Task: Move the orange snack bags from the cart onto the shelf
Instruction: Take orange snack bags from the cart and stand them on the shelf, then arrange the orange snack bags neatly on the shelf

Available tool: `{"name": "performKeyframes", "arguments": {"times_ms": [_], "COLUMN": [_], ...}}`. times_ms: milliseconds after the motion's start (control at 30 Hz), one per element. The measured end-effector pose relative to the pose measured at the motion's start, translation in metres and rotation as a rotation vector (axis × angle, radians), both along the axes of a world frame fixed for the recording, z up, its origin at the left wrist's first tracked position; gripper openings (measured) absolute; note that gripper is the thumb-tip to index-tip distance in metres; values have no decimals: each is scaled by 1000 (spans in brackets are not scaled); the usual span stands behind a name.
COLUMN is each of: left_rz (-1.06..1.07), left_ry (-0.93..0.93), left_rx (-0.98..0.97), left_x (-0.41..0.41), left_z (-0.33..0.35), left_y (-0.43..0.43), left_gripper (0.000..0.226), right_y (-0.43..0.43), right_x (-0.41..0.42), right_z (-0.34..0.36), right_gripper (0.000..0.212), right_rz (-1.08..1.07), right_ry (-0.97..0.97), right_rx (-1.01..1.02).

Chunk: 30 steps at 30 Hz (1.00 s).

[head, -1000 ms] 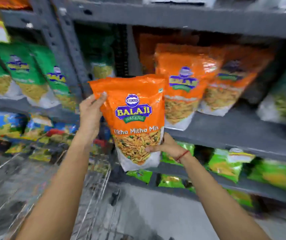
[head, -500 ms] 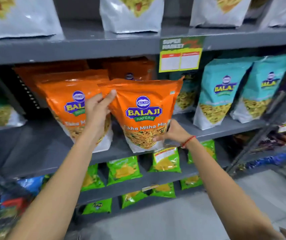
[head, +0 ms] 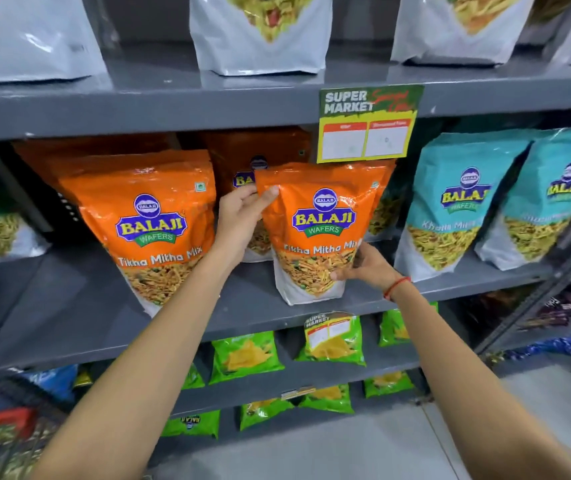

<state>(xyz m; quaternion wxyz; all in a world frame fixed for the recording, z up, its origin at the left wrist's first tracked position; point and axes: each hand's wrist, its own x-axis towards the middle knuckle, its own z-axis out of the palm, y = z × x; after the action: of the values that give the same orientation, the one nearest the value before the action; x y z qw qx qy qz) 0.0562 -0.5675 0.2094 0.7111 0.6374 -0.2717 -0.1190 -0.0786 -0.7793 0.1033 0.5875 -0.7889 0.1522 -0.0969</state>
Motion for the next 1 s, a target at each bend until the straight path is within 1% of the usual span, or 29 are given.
{"name": "performKeyframes", "arguments": {"times_ms": [67,133,167,233,300,333,400,433,567,600,700,767,867,933,1000], "left_rz": [-43,-71,-75,-66,-21,0,98,156,325,346,357,330,296,263,204], "left_ry": [-23,-42,-43,-41,-25,6,59,72,69,70,72,69,76,56,42], "left_rx": [7,42,64,108,154,146,105,88,63,66,109,186,269,311,307], "left_x": [-1,-7,-9,-17,-14,-12,2,14,70,80,131,161,187,197,202], "left_z": [-11,-29,-41,-67,-90,-97,-104,-106,-109,-112,-123,-134,-146,-153,-155], "left_y": [15,39,54,85,123,142,179,197,253,254,270,269,255,245,236], "left_gripper": [23,28,27,20,12,10,34,38,31,29,17,25,34,35,33], "right_y": [10,32,47,78,115,133,172,193,278,292,349,377,397,402,403], "right_x": [-10,-25,-32,-47,-47,-44,-28,-16,39,46,94,127,168,188,199], "right_z": [-8,-21,-29,-45,-56,-59,-57,-54,-39,-35,-29,-32,-41,-47,-52], "right_gripper": [69,73,69,51,41,36,27,24,22,23,26,32,48,52,55], "right_rz": [-99,-307,-447,-676,-748,-737,-668,-621,-379,-323,-128,-23,16,-26,-83], "right_ry": [-67,-134,-160,-220,-261,-271,-284,-281,-283,-287,-298,-248,-127,-69,-40], "right_rx": [3,-40,-73,-150,-211,-220,-234,-245,-261,-257,-280,-350,-343,-300,-273]}}
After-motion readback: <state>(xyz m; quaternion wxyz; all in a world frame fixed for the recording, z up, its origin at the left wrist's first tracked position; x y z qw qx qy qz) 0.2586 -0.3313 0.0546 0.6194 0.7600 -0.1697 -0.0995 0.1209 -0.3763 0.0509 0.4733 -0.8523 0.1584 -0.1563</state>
